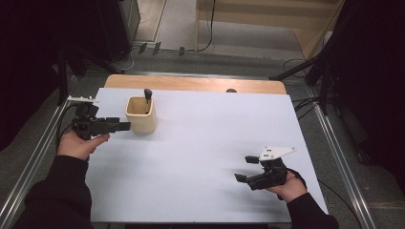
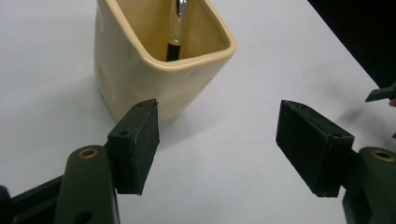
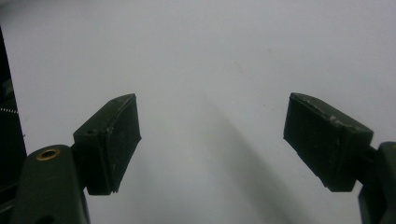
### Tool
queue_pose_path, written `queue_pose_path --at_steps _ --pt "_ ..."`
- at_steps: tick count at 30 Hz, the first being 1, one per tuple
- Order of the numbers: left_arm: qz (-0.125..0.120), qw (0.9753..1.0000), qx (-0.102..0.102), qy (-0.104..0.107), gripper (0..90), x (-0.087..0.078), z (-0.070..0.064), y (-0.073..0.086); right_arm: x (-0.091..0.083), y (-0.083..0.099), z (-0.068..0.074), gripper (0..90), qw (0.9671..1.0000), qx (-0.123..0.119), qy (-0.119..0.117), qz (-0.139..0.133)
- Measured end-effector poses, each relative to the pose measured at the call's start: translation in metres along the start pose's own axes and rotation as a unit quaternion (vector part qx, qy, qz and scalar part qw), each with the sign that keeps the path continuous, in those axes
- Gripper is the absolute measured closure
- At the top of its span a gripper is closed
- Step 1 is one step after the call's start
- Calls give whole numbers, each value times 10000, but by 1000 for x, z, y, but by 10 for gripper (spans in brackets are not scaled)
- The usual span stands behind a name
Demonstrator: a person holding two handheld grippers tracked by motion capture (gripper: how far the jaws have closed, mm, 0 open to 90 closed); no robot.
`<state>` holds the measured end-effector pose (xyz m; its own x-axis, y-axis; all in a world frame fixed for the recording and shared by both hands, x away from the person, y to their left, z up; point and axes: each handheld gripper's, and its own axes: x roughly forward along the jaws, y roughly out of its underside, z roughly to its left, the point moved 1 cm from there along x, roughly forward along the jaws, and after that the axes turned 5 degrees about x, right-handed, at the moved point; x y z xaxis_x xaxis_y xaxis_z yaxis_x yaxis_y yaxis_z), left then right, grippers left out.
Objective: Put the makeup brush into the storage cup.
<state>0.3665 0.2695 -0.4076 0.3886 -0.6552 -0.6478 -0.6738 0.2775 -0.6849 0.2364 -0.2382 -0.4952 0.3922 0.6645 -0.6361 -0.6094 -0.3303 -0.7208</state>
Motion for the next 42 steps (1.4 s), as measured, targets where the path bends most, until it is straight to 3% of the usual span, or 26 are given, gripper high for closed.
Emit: queue_pose_path --at_steps 11,17,25,31,32,34,42 --pt "68 9998 162 54 304 1 -14 18 1 -1 0 198 10000 -4 -20 -15" --pt "140 9995 246 143 304 10 -22 33 2 -1 1 198 10000 -22 -31 22" --pt "154 9989 376 237 294 19 -32 41 2 -1 1 198 10000 -29 -33 11" --pt "232 9976 544 357 295 26 -42 47 3 -1 1 198 10000 -38 -52 25" --pt "263 9968 677 346 296 28 -45 50 2 -1 1 198 10000 -20 -60 3" --pt "287 9962 745 343 296 29 -48 52 2 -1 2 198 10000 -9 -60 2" --pt "316 9947 866 452 290 32 -57 59 3 -1 2 198 9999 -77 -95 -4"
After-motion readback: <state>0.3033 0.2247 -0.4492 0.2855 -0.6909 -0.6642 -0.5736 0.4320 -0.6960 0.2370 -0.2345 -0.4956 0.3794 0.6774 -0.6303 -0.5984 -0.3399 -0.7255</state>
